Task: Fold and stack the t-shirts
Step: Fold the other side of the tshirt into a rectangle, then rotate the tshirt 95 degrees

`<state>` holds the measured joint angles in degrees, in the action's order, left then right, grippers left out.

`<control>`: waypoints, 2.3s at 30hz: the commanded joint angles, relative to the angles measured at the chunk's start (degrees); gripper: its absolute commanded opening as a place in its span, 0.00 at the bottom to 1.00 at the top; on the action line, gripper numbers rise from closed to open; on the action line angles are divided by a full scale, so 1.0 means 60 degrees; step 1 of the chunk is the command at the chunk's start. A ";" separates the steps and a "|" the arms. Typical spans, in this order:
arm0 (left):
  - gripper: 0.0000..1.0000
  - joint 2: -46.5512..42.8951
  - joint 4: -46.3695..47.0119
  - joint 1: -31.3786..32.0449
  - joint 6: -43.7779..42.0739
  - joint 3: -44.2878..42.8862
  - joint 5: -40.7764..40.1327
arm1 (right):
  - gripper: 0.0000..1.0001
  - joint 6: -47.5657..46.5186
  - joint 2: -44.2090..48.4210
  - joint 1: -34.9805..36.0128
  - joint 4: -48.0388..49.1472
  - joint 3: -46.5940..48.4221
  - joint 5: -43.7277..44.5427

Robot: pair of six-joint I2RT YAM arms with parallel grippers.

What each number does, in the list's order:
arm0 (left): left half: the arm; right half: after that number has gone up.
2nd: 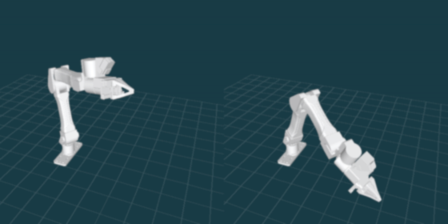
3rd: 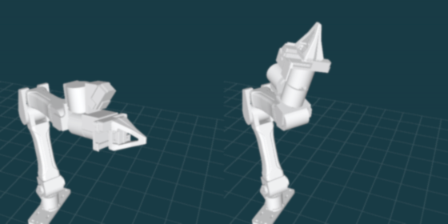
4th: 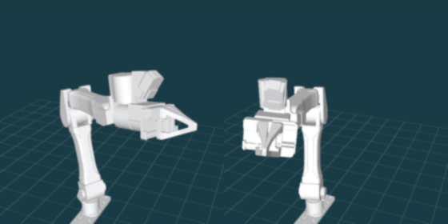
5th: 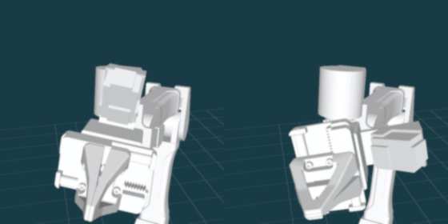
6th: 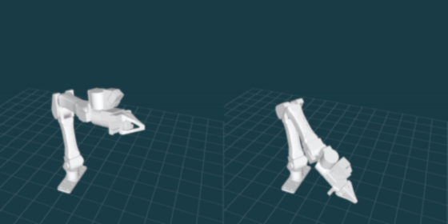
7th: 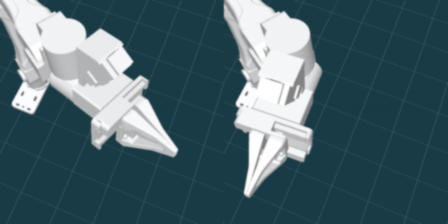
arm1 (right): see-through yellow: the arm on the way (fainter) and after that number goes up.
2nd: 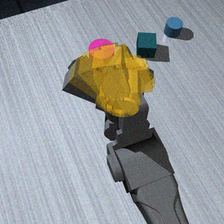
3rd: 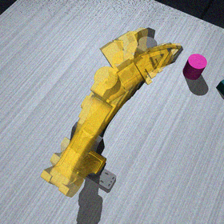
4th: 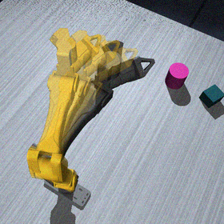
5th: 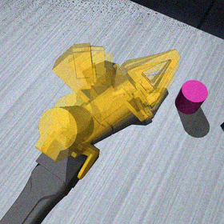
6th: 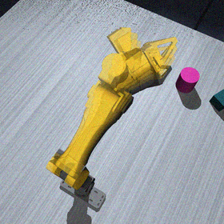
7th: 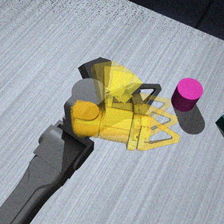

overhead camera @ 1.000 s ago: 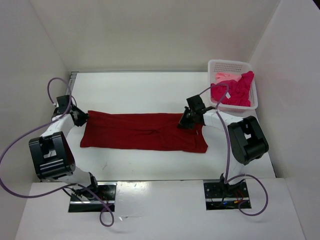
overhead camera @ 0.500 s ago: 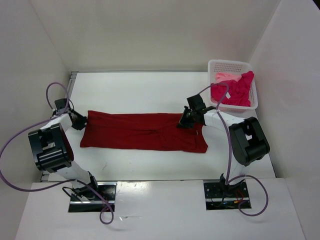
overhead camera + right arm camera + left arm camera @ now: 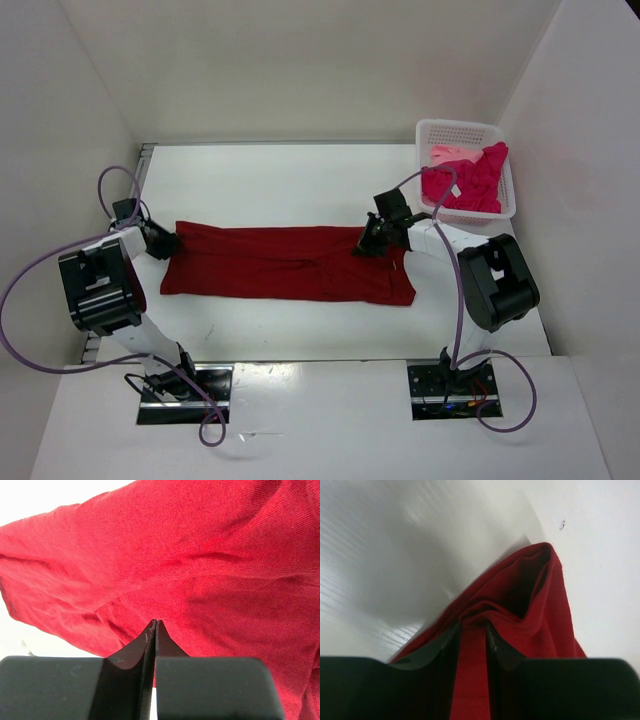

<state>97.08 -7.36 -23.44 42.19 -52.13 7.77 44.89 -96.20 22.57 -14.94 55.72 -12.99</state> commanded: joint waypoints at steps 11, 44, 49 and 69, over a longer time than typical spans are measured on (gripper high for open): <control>0.05 -0.0285 -0.0018 -0.0048 -0.0206 -0.0578 -0.0152 | 0.02 -0.0172 0.0096 0.0003 0.0438 0.0044 -0.0061; 0.34 -0.2908 -0.2266 0.0009 -0.0501 -0.0056 -0.0533 | 0.02 0.0019 -0.0908 -0.0377 0.0160 0.1273 0.1726; 0.30 -0.3163 -0.1850 0.1392 -0.0505 -0.0191 0.0326 | 0.00 0.0253 -0.1871 -0.0377 0.0277 0.1623 0.1726; 0.32 -0.4929 -0.3206 0.3786 -0.1392 -0.0213 0.1934 | 0.03 0.1274 -1.1297 0.0794 -0.3176 1.9239 0.0095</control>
<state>68.36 -23.91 -1.69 37.29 -52.12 15.93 50.06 -157.50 24.82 -26.56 146.24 -6.02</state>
